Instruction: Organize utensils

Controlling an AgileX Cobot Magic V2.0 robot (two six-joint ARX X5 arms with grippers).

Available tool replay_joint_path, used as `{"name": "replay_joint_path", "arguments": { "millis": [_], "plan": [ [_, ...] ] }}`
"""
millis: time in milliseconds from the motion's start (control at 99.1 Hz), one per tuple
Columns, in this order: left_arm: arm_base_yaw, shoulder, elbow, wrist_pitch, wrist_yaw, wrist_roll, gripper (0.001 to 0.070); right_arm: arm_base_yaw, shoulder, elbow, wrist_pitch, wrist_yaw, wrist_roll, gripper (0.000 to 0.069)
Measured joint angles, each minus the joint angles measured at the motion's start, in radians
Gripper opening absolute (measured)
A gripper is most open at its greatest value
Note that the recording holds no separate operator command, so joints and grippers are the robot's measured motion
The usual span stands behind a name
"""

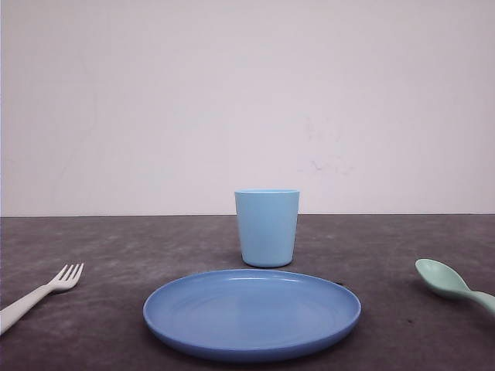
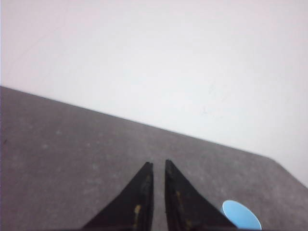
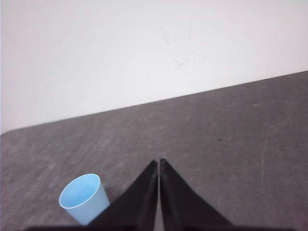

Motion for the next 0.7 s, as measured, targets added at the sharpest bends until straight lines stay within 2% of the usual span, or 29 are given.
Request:
{"name": "replay_joint_path", "arguments": {
  "millis": [192, 323, 464, 595, 696],
  "plan": [
    [0.000, 0.173, 0.245, -0.195, 0.003, 0.110, 0.0018, 0.000, 0.180, 0.222, -0.150, -0.003, -0.075, 0.0007],
    [-0.002, 0.291, 0.374, -0.246, 0.026, 0.187, 0.0018, 0.000, 0.294, 0.300, -0.225, -0.002, -0.124, 0.0007],
    [-0.023, 0.403, 0.389, -0.271, 0.029, 0.224, 0.0018, 0.000, 0.407, 0.306, -0.303, 0.004, -0.152, 0.0007],
    [-0.055, 0.506, 0.389, -0.316, 0.024, 0.248, 0.0018, 0.005, 0.522, 0.305, -0.369, 0.054, -0.177, 0.0007],
    [-0.096, 0.577, 0.388, -0.354, -0.010, 0.270, 0.0018, 0.010, 0.589, 0.304, -0.389, 0.092, -0.193, 0.0007]
  ]
}}
